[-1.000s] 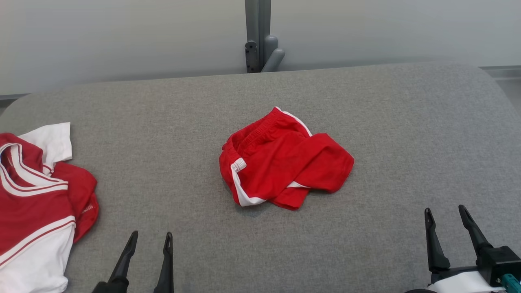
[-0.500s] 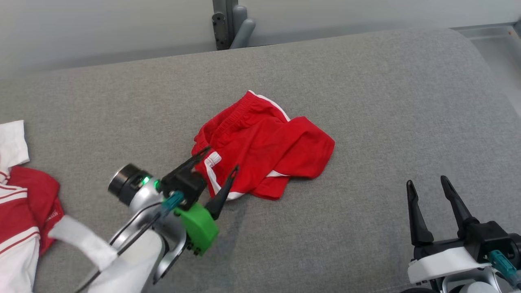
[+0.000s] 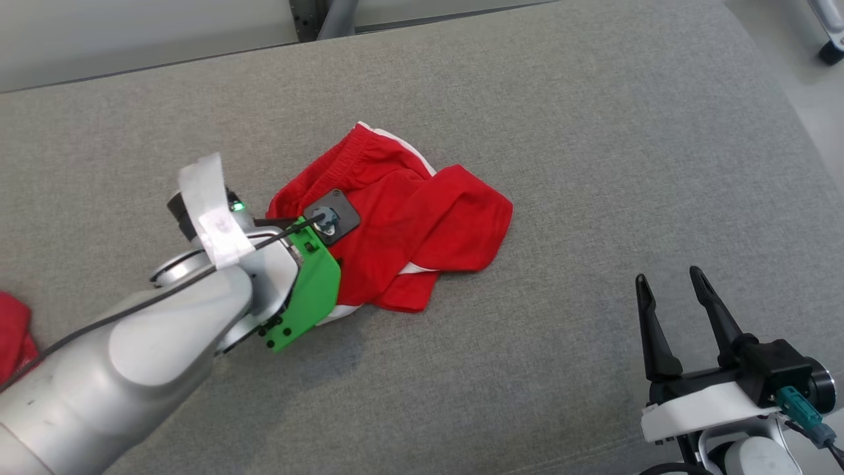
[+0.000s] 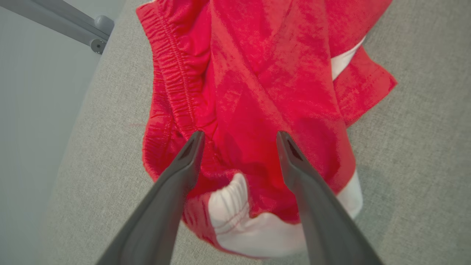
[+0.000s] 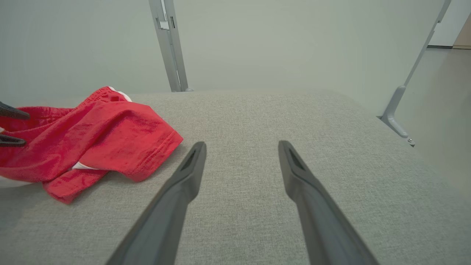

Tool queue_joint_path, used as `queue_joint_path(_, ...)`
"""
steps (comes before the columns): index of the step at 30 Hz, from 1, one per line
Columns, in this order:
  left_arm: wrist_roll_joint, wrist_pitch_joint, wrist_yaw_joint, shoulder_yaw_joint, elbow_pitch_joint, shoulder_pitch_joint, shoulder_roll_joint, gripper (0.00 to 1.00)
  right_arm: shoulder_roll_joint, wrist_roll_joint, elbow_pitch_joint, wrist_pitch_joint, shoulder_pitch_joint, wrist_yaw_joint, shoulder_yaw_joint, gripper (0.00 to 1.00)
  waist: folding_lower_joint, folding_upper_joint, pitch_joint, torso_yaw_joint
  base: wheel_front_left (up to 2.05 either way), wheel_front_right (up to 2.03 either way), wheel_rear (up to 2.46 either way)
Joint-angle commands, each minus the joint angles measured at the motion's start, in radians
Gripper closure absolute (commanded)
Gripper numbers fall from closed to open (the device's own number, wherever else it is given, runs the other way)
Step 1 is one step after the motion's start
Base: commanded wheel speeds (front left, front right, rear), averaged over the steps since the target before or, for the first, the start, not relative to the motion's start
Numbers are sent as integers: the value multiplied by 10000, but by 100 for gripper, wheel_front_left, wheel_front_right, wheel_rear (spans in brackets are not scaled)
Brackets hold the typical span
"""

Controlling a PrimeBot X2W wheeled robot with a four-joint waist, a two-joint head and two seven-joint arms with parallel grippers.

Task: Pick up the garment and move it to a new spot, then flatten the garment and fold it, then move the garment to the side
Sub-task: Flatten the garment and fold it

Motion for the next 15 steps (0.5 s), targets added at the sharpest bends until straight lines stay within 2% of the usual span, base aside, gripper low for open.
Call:
queue_joint_path(1,-542,163,19,-242,159,-279,345,0,-26,54,10,-15,-142,-7,-44,0,0,-1,190,-292,0,0,0)
queue_joint_path(2,-542,163,19,-242,159,-279,345,0,-26,54,10,-15,-142,-7,-44,0,0,-1,190,-292,0,0,0)
queue_joint_path(10,-3144,349,19,-624,-173,-696,1483,0,-26,125,-36,-15,-397,-7,-210,0,0,-1,404,-381,0,0,0)
queue_joint_path(15,-3920,428,19,-723,-342,-842,1885,0,-26,200,-5,-15,-392,-7,-249,0,0,-1,399,-319,0,0,0)
